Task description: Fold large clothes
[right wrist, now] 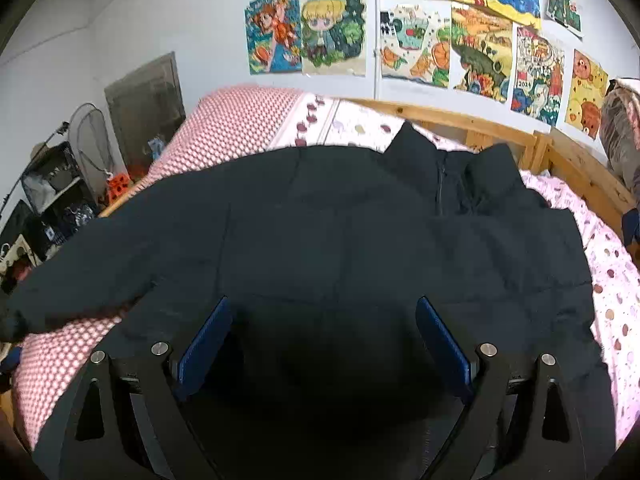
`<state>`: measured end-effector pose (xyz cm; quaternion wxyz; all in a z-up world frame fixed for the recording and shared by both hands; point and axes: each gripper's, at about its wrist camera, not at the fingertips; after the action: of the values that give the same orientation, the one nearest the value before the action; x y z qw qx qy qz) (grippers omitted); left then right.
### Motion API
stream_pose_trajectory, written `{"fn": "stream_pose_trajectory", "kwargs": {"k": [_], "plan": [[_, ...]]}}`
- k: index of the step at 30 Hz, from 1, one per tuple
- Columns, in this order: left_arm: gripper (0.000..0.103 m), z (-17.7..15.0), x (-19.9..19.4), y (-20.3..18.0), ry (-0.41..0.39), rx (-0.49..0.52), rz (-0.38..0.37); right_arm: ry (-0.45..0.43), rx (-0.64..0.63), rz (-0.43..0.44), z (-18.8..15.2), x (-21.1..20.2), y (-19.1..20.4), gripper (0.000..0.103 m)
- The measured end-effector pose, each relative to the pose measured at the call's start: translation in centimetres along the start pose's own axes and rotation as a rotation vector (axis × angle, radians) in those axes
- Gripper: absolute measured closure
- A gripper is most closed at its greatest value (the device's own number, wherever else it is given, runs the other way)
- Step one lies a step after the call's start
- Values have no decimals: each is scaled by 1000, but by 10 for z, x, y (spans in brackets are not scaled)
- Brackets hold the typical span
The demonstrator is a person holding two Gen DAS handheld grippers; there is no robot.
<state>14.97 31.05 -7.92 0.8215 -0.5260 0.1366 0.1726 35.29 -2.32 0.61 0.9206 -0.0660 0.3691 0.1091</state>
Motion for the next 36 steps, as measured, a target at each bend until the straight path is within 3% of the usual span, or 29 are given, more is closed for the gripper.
{"fn": "stream_pose_trajectory", "kwargs": {"k": [5,8,11,13,16,19,26,36], "plan": [[13,4,2,7,-45,-24,17,30,-39,-34,-15,23,16,12],[33,4,2,13,-76,-21,82,50,-28,-32,-21,32,17,10],[50,5,2,17,-100,-13,107,53,-17,-28,-23,35,17,9],[66,7,0,16,-123,-3,120,49,-9,-24,-25,35,16,8],[83,10,-3,11,-151,10,123,46,0,-19,-28,35,14,8],[93,14,-10,-2,-187,70,121,40,9,-20,-29,31,12,8],[97,11,-33,-74,-314,362,41,32,27,15,-24,9,-3,8],[97,-25,-61,-168,-262,689,-244,20,183,158,-15,-33,-61,8]]}}
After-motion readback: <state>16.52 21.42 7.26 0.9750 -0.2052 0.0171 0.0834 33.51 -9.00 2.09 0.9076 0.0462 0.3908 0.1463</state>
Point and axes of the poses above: each gripper's, at about its wrist camera, not at the fingertips, and x roughly the way its jaws point, y to its left, z to its top, and after that the axes turned 9 degrees about -z, right-handed
